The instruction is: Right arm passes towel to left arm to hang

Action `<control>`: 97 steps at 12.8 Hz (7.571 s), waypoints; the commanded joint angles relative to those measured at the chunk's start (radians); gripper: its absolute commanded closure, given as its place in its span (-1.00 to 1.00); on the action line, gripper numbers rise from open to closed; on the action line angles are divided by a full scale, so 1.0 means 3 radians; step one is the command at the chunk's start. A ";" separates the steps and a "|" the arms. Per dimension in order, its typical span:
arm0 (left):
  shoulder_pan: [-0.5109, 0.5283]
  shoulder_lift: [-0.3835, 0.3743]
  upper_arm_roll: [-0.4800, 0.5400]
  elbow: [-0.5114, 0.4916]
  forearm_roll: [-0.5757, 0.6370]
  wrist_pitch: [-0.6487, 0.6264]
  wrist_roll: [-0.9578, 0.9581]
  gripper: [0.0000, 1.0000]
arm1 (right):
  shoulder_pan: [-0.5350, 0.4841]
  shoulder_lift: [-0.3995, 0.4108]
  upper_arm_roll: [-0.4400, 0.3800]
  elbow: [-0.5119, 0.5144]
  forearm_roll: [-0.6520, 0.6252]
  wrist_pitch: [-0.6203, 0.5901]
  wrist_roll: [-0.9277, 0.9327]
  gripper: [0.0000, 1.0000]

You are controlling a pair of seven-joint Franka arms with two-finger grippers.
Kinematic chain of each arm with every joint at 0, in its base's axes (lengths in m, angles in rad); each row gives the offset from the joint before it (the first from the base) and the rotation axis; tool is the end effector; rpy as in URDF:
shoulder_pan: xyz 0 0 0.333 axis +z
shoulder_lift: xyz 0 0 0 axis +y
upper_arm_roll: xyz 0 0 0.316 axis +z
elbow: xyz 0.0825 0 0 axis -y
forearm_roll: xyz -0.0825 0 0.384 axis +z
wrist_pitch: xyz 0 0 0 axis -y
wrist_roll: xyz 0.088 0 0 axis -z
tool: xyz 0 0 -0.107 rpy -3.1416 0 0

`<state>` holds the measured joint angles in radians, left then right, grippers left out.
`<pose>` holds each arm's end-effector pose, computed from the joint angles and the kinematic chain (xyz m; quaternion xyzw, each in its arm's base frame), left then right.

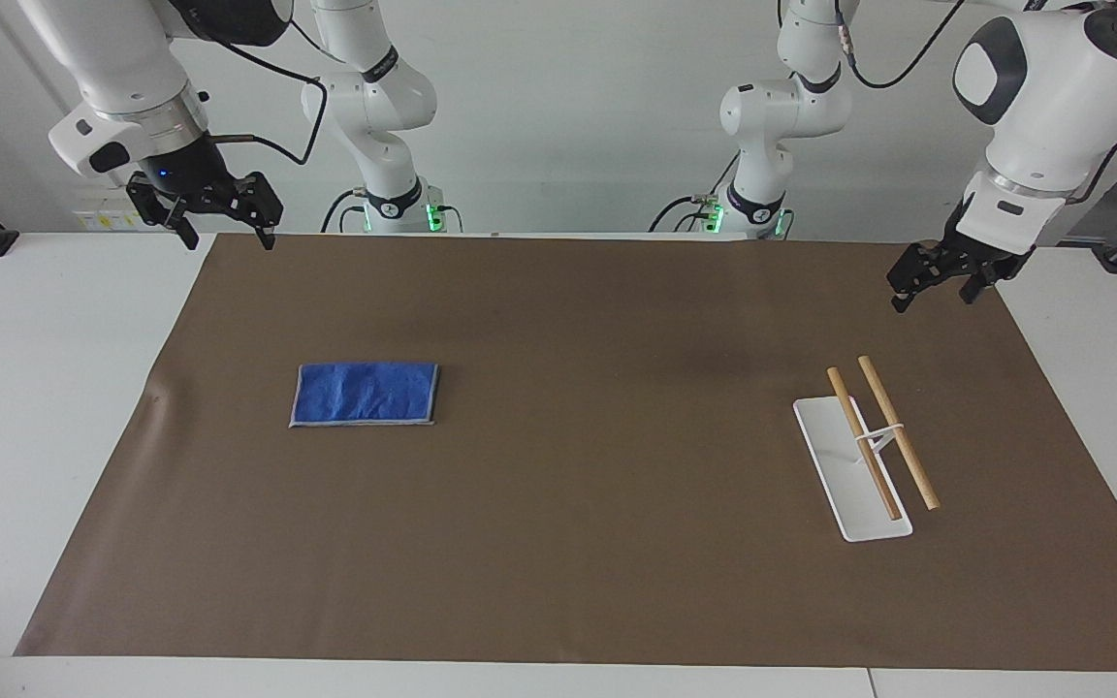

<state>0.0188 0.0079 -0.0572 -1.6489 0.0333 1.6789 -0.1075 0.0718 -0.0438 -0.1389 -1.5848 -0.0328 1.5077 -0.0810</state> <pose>0.5647 -0.0183 0.5926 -0.9993 -0.0329 -0.0122 0.0155 0.5329 -0.0413 0.6361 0.9997 0.0063 -0.0178 0.0121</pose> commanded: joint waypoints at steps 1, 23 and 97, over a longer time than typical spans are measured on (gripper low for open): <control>0.0009 -0.0083 0.0012 -0.0098 -0.0055 0.0049 0.0011 -1.00 | -0.0020 -0.0094 0.0023 -0.0112 -0.0008 0.0026 -0.0027 -1.00; 0.0009 -0.0083 0.0012 -0.0098 -0.0055 0.0049 0.0016 -1.00 | 0.0149 0.0263 0.0028 -0.1859 0.0252 0.2484 -0.0272 -1.00; 0.0290 0.0306 -0.1307 -0.0921 -0.1323 0.2406 -0.5164 -1.00 | 0.2102 0.0509 0.0105 -0.1216 0.5289 0.4352 0.2796 1.00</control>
<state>0.1015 0.0964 -0.4434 -1.9328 -0.3478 2.4181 -1.6662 0.6982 0.1024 -0.1208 -1.9622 1.5307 2.7895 0.7533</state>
